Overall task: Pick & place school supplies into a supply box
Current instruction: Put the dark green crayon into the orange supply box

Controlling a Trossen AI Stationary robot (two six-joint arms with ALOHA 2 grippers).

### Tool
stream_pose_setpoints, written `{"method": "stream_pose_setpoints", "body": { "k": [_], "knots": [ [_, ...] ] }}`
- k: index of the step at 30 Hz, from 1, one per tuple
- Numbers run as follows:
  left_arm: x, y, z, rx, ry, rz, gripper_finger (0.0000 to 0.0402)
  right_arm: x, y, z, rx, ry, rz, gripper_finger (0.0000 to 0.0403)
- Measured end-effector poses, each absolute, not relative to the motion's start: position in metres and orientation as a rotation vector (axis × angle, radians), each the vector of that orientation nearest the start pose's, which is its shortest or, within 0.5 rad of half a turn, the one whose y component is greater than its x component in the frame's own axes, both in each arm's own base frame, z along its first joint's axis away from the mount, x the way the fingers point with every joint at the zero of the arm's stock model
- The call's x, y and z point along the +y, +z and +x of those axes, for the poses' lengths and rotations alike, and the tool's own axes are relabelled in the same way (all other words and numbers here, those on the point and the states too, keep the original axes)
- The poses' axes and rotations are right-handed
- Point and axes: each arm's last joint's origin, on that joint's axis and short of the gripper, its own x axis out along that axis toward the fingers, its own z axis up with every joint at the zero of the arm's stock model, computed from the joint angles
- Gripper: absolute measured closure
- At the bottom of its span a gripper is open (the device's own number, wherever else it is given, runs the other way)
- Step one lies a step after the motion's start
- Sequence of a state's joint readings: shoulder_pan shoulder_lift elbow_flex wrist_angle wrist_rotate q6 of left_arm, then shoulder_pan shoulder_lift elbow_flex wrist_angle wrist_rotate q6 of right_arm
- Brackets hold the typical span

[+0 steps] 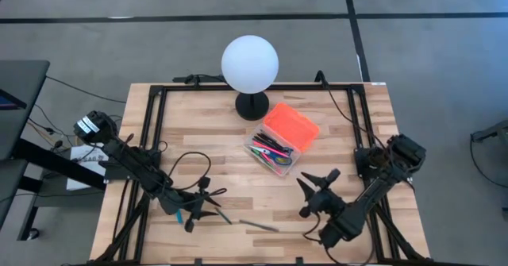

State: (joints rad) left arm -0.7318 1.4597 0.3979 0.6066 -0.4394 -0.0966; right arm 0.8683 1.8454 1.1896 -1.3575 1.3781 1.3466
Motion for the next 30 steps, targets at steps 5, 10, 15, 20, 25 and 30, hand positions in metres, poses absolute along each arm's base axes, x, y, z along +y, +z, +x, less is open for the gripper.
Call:
{"method": "stream_pose_setpoints", "body": {
  "k": [5, 10, 15, 20, 25, 30],
  "knots": [
    [-0.155, 0.138, 0.192, 0.410, -0.275, 0.142, 0.0284, 0.212, 0.190, 0.202, 0.368, -0.658, -0.566, 0.0291],
    [-0.159, 0.122, 0.196, 0.450, -0.274, 0.129, 0.0284, 0.224, 0.190, 0.191, 0.337, -0.603, -0.568, 0.0291],
    [-0.168, 0.106, 0.207, 0.497, -0.247, 0.144, 0.0284, 0.234, 0.190, 0.182, 0.345, -0.548, -0.623, 0.0291],
    [-0.176, 0.103, 0.217, 0.492, -0.218, 0.168, 0.0284, 0.244, 0.208, 0.194, 0.394, -0.542, -0.631, 0.0292],
    [-0.182, 0.109, 0.225, 0.470, -0.224, 0.205, 0.0284, 0.262, 0.229, 0.214, 0.440, -0.486, -0.671, 0.0292],
    [-0.184, 0.111, 0.227, 0.469, -0.246, 0.241, 0.0284, 0.285, 0.245, 0.221, 0.489, -0.348, -0.736, 0.0292]
  ]
}}
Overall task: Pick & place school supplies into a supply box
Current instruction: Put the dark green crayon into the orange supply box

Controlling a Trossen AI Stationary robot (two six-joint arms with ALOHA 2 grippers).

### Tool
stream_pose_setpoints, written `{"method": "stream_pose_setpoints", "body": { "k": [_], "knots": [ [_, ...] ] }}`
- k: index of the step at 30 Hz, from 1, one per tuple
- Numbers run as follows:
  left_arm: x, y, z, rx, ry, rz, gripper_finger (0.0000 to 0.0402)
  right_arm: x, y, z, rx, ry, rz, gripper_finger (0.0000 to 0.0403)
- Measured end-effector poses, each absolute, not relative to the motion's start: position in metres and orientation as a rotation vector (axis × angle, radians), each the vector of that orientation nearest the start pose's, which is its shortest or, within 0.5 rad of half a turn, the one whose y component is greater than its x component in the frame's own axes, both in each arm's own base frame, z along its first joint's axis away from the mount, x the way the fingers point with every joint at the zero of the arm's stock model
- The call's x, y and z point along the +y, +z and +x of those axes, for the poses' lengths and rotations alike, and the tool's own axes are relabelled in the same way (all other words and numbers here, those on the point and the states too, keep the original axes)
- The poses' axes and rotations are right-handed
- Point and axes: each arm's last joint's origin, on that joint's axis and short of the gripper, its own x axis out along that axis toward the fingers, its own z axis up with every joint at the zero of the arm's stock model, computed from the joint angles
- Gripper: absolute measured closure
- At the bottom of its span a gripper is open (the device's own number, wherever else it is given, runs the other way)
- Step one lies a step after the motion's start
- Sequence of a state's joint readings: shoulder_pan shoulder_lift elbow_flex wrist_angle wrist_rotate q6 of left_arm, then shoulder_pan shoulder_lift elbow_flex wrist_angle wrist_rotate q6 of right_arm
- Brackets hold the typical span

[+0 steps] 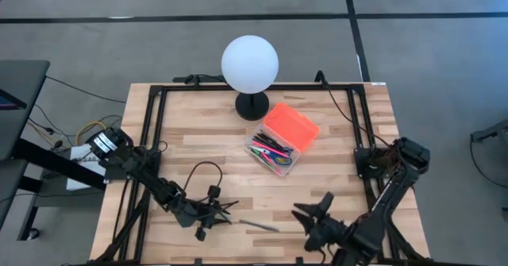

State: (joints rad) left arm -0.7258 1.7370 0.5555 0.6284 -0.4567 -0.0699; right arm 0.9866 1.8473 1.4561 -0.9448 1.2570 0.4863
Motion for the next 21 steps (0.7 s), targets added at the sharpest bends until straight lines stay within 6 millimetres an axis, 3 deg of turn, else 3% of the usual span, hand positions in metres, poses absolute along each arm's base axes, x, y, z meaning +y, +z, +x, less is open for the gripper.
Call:
{"method": "stream_pose_setpoints", "body": {
  "k": [10, 21],
  "knots": [
    [-0.182, 0.105, 0.224, 0.535, -0.263, 0.269, 0.0284, 0.341, 0.262, 0.207, 0.450, 0.193, -0.893, 0.0292],
    [-0.171, 0.097, 0.227, 0.667, -0.307, 0.189, 0.0284, 0.328, 0.285, 0.182, 0.429, 0.221, -0.823, 0.0291]
  ]
}}
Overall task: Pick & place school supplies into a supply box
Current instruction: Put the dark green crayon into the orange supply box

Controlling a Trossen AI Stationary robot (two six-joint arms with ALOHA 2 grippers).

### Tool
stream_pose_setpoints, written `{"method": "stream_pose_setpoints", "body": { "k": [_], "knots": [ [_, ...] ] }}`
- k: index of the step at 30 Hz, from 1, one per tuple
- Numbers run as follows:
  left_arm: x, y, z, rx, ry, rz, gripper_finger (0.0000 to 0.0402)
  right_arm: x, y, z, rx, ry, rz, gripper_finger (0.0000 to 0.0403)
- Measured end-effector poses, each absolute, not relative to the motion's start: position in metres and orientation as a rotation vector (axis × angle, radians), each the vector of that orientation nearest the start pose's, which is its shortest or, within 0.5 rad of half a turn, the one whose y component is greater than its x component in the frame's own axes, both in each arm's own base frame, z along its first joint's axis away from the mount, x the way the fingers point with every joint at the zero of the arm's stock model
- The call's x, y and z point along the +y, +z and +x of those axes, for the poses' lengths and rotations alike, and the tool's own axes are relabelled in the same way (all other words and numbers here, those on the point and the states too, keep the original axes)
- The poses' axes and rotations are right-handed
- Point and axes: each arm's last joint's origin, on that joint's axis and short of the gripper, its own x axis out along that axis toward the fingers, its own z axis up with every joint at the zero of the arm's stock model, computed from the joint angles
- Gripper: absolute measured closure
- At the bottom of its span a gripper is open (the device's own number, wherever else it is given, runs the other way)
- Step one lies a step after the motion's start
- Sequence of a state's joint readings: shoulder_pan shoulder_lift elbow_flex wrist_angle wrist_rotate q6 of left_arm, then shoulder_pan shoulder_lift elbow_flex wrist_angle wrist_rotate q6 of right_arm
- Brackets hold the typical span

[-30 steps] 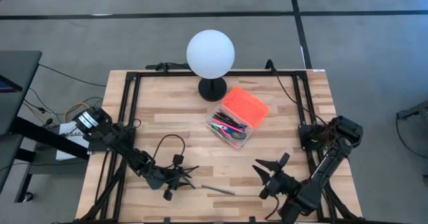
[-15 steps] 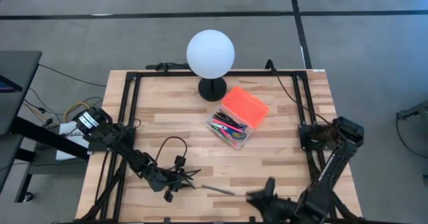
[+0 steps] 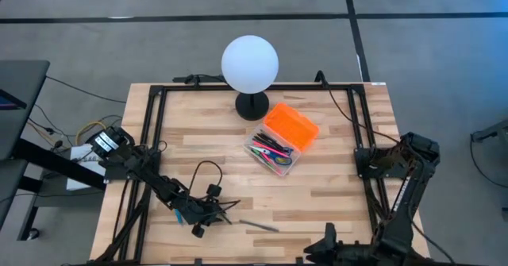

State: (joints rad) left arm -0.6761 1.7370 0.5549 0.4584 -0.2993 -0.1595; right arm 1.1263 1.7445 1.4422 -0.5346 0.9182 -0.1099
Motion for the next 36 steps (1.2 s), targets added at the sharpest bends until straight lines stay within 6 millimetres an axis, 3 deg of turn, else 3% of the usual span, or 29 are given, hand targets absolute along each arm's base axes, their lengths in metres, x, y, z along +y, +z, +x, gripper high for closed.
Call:
{"method": "stream_pose_setpoints", "body": {
  "k": [9, 20, 24, 29, 36],
  "knots": [
    [-0.160, 0.093, 0.229, 0.757, -0.281, 0.110, 0.0291, 0.298, 0.282, 0.172, 0.448, 0.185, -0.742, 0.0291],
    [-0.154, 0.090, 0.229, 0.807, -0.253, 0.121, 0.0374, 0.234, 0.280, 0.149, 0.355, 0.169, -0.587, 0.0291],
    [-0.150, 0.088, 0.230, 0.837, -0.221, 0.076, 0.0392, 0.209, 0.267, 0.144, 0.320, 0.143, -0.516, 0.0291],
    [-0.144, 0.088, 0.232, 0.862, -0.156, -0.018, 0.0378, 0.182, 0.245, 0.143, 0.264, 0.105, -0.402, 0.0291],
    [-0.147, 0.094, 0.241, 0.927, -0.170, -0.001, 0.0374, 0.160, 0.212, 0.144, 0.216, 0.172, -0.317, 0.0291]
  ]
}}
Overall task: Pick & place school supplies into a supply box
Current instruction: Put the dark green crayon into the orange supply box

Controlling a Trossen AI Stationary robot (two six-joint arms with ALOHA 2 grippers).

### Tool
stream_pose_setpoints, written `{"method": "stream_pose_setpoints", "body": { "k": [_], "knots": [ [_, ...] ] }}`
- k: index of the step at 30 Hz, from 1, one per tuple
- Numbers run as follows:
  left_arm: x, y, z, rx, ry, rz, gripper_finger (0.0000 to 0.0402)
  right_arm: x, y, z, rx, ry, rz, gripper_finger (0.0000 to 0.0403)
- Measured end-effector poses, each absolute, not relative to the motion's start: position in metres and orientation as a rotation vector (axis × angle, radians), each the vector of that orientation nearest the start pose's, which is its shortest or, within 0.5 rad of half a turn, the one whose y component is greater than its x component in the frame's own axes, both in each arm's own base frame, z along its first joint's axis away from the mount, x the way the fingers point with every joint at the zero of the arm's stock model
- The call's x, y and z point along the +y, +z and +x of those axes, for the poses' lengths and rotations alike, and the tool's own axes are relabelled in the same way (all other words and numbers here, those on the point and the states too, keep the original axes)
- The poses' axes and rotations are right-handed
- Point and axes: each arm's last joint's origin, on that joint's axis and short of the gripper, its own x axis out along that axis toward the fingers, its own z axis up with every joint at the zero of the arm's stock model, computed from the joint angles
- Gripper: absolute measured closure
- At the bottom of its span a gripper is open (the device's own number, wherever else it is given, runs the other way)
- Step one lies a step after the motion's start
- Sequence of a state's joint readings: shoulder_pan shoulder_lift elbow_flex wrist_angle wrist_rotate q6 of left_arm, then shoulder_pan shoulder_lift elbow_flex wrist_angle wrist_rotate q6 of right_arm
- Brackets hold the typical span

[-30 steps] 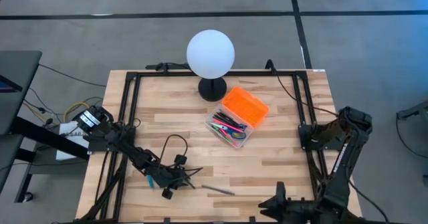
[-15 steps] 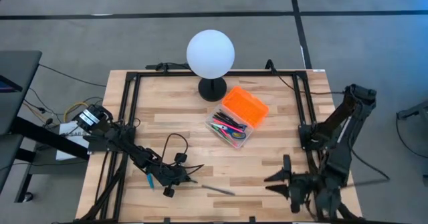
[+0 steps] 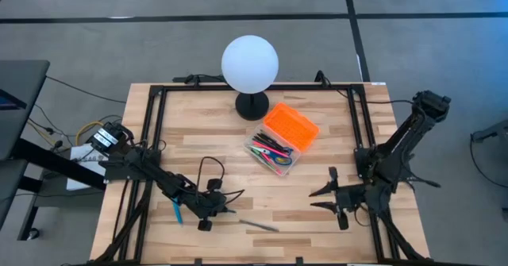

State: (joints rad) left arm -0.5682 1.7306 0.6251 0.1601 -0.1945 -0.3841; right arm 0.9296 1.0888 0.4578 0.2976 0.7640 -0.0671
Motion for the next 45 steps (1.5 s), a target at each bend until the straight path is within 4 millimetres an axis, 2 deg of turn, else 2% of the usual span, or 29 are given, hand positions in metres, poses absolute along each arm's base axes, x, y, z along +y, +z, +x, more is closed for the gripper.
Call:
{"method": "stream_pose_setpoints", "body": {
  "k": [11, 18, 21, 24, 33, 45],
  "knots": [
    [-0.157, 0.117, 0.257, 1.097, -0.156, 0.055, 0.0362, 0.151, 0.181, 0.148, 0.212, 0.193, -0.271, 0.0291],
    [-0.150, 0.118, 0.260, 1.146, -0.134, -0.044, 0.0375, 0.156, 0.168, 0.152, 0.228, 0.207, -0.283, 0.0291],
    [-0.148, 0.118, 0.261, 1.153, -0.129, -0.058, 0.0391, 0.159, 0.162, 0.154, 0.241, 0.208, -0.293, 0.0291],
    [-0.146, 0.118, 0.262, 1.150, -0.120, -0.059, 0.0391, 0.161, 0.155, 0.156, 0.260, 0.205, -0.286, 0.0291],
    [-0.139, 0.118, 0.262, 1.082, 0.055, 0.076, 0.0393, 0.164, 0.140, 0.159, 0.305, 0.196, -0.282, 0.0291],
    [-0.142, 0.121, 0.263, 1.001, 0.137, 0.271, 0.0396, 0.165, 0.139, 0.160, 0.298, 0.190, -0.275, 0.0291]
  ]
}}
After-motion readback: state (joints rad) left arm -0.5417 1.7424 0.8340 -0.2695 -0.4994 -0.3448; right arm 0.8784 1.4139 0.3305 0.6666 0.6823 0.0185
